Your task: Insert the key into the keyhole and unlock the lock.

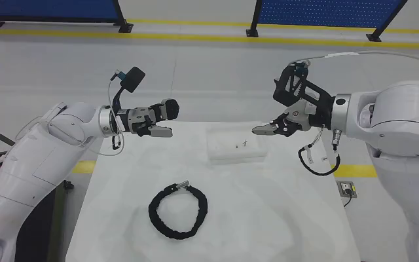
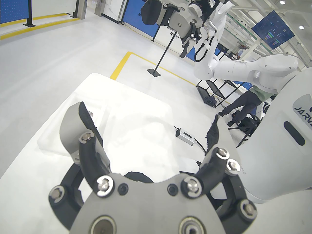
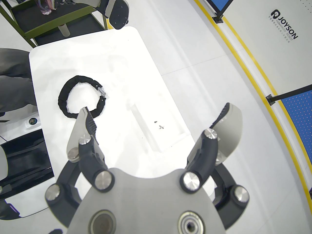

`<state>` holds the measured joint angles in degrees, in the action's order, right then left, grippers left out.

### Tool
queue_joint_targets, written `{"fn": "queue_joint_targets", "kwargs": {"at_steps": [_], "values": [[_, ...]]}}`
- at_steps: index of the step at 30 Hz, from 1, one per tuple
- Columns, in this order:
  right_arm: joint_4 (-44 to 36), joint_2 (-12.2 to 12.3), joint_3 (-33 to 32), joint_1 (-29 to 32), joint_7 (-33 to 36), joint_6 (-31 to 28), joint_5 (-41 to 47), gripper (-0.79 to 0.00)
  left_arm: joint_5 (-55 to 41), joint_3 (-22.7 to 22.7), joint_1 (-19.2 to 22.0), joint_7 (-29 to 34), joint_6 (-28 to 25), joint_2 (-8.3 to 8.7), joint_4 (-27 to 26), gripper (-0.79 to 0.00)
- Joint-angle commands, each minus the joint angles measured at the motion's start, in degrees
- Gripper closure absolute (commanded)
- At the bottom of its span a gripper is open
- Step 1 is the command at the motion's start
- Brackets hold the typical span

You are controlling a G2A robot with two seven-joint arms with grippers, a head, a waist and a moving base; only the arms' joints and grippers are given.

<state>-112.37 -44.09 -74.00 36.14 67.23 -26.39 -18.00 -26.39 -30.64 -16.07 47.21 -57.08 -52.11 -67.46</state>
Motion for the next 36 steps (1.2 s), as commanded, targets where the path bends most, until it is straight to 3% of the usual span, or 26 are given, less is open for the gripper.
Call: {"fn": "queue_joint_targets", "kwargs": {"at_steps": [1,19,30,36], "values": [[0.0,0.0,0.0,0.0,0.0,0.0,0.0,-0.784,0.0,0.0,0.0,0.0,0.0,0.00,0.0,-0.785],[0.1,0.1,0.8,1.8,-1.8,0.2,-2.9,-0.785,0.0,0.0,0.0,0.0,0.0,0.00,0.0,-0.785],[6.3,0.0,5.9,4.6,-1.7,-1.6,-4.5,-0.785,0.0,0.0,0.0,0.0,0.0,0.00,0.0,-0.785],[12.3,-1.0,10.7,3.7,-2.6,1.6,-4.1,-0.785,0.0,0.0,0.0,0.0,0.0,0.00,0.0,-0.785]]}}
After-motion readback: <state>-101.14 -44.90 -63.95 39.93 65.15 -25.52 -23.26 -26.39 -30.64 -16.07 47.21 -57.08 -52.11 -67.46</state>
